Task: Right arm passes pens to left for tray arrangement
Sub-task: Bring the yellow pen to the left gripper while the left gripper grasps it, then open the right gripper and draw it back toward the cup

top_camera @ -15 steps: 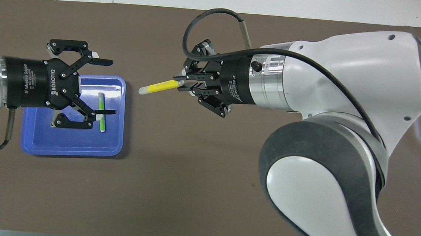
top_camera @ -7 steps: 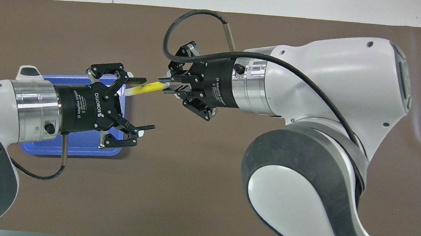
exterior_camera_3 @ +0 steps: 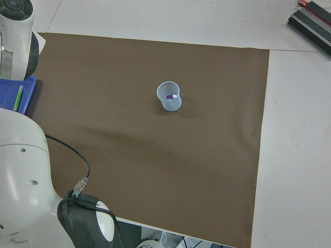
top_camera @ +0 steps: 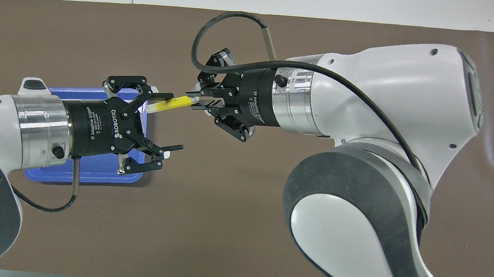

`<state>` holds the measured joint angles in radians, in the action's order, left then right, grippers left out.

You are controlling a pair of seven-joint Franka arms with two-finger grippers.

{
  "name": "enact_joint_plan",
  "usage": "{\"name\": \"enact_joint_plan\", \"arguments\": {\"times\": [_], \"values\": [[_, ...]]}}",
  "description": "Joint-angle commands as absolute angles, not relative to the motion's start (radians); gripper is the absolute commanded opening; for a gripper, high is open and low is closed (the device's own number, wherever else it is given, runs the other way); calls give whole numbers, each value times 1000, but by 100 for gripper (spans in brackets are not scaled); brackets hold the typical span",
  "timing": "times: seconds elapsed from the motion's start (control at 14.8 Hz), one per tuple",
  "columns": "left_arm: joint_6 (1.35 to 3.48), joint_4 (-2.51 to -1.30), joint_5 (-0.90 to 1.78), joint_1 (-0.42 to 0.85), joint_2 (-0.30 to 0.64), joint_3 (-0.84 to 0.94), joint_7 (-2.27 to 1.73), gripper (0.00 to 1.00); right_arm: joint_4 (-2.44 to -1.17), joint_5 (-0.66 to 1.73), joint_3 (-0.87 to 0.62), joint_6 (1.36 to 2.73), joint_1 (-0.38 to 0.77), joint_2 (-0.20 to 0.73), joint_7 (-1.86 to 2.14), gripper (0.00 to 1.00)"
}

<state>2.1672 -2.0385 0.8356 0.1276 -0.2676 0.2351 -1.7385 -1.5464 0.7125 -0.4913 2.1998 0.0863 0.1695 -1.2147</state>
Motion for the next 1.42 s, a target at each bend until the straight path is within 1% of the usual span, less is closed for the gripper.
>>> {"name": "enact_joint_plan", "arguments": {"times": [0.0,0.07,0.34,0.47,0.61,0.68,1.02,1.08,1.15,1.22,1.29,1.35], "values": [[2195,-2071,819,135,-296,238,-1750,60,-1531,726,-503,2209,80,183,-1221,0],[2206,-2071,815,137,-296,238,-1750,56,-1529,726,-503,2209,80,183,-1221,0],[2230,-2072,813,133,-293,238,-1750,27,-1531,726,-503,2209,80,183,-1218,0],[2255,-2074,813,135,-293,238,-1750,17,-1531,726,-503,2209,80,183,-1218,0],[2266,-2074,811,137,-291,239,-1750,11,-1531,724,-503,2209,80,183,-1216,0],[2284,-2074,790,137,-293,242,-1752,0,-1531,724,-503,2209,80,183,-1215,0],[2358,-2088,738,137,-290,271,-1792,0,-1531,724,-503,2209,80,183,-1212,0],[2359,-2088,738,137,-290,272,-1792,0,-1531,724,-503,2209,80,183,-1212,3],[2359,-2088,738,135,-290,273,-1792,0,-1531,724,-503,2209,80,183,-1212,23],[2359,-2086,738,130,-287,273,-1792,0,-1531,721,-502,2209,80,183,-1212,55],[2359,-2083,738,127,-285,273,-1792,0,-1531,706,-502,2207,80,183,-1210,76],[2359,-2083,738,126,-285,273,-1792,0,-1531,687,-502,2204,80,183,-1210,88]]}}
